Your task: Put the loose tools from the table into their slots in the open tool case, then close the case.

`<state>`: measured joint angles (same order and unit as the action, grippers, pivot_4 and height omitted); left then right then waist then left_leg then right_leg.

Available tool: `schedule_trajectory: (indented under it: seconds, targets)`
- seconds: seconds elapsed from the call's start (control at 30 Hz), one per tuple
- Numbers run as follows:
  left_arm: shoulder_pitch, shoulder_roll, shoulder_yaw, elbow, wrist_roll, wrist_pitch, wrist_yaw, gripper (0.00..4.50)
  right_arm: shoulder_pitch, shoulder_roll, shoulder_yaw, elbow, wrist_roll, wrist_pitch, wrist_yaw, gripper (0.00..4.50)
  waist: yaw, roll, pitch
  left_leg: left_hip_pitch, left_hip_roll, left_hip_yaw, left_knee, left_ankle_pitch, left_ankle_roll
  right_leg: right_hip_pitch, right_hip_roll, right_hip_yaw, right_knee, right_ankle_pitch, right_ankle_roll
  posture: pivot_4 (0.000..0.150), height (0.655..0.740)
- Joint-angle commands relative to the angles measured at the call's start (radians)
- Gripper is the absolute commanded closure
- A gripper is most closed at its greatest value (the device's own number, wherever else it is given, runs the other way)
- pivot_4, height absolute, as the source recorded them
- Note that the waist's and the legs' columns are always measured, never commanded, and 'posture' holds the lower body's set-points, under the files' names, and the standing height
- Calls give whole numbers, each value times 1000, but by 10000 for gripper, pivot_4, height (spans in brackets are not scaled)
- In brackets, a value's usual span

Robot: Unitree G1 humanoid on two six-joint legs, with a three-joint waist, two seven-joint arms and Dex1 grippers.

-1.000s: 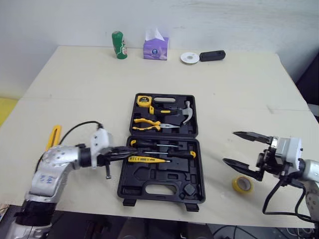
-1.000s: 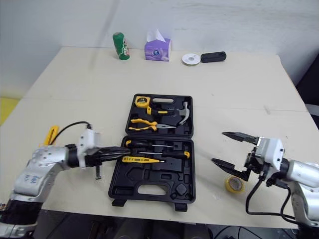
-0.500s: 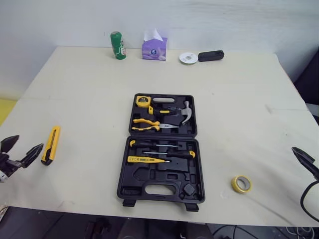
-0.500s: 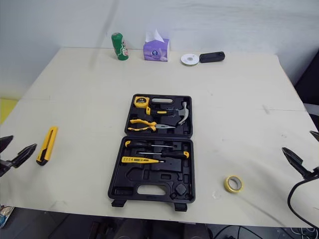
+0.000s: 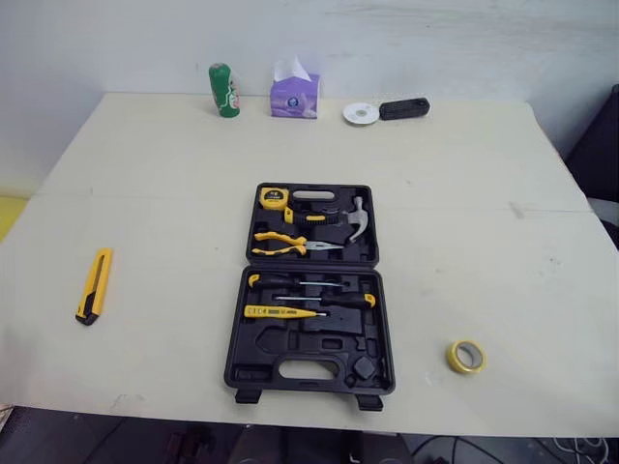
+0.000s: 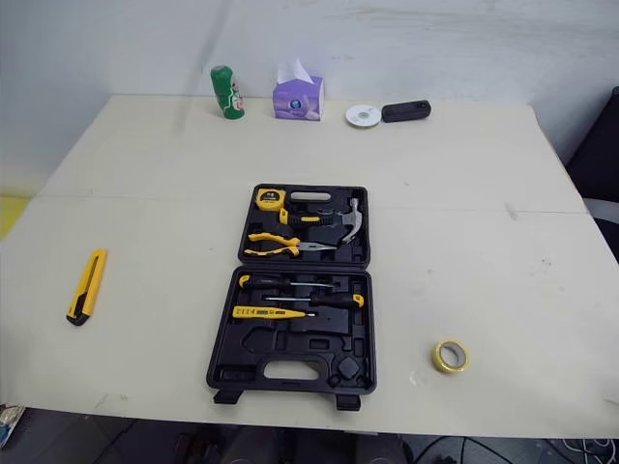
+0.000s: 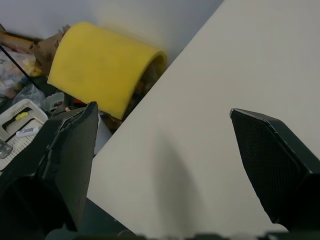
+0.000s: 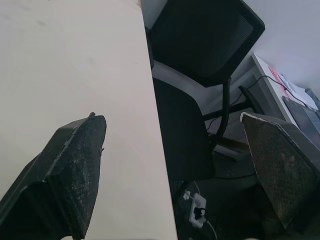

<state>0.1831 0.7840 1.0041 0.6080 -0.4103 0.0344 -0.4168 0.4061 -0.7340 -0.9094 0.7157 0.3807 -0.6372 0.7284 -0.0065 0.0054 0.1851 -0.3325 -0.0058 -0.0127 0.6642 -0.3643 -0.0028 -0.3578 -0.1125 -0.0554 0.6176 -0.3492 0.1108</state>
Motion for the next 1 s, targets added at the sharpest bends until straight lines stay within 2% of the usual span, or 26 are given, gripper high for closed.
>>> schedule_trajectory:
  seconds: [0.03,0.3,0.5,0.67,0.73,0.9,1.0]
  targets:
    - [19,3,0,-46,-17,-3,-4,229,1,-5,0,-37,16,-18,-20,0,0,0,0,0,0,0,0,0,0,0,0,0,0,0,0,1500,7400]
    - [19,-17,-74,-159,-20,-4,-56,229,-145,40,118,-270,122,115,6,0,-20,-1,-2,0,0,0,-1,0,0,-1,0,0,0,0,-1,1500,7400]
    - [69,-65,-96,-362,-109,64,-152,229,-274,63,328,-582,195,258,82,0,-22,0,-2,-1,0,1,-1,0,0,-3,0,1,1,-1,-1,1500,7400]
    - [127,-70,-154,-551,-162,195,-203,229,-335,61,477,-819,297,394,154,0,-20,-1,-1,-1,0,1,1,0,0,-3,0,1,2,0,-1,1500,7400]
    - [133,-59,-178,-589,-178,293,-183,229,-384,59,550,-884,314,444,176,0,-15,-1,-1,-2,0,-1,1,0,0,-3,0,0,2,-1,-1,1500,7400]
    - [137,-33,-242,-677,-216,484,-164,229,-505,79,680,-964,289,485,219,0,0,-1,-1,-2,0,-2,2,0,1,-2,0,0,1,-1,-1,1500,7400]
    - [91,-30,-243,-705,-221,572,-77,229,-548,69,725,-987,264,487,258,0,1,-1,-1,-2,0,-2,2,1,1,-2,0,0,1,-1,-1,1500,7400]
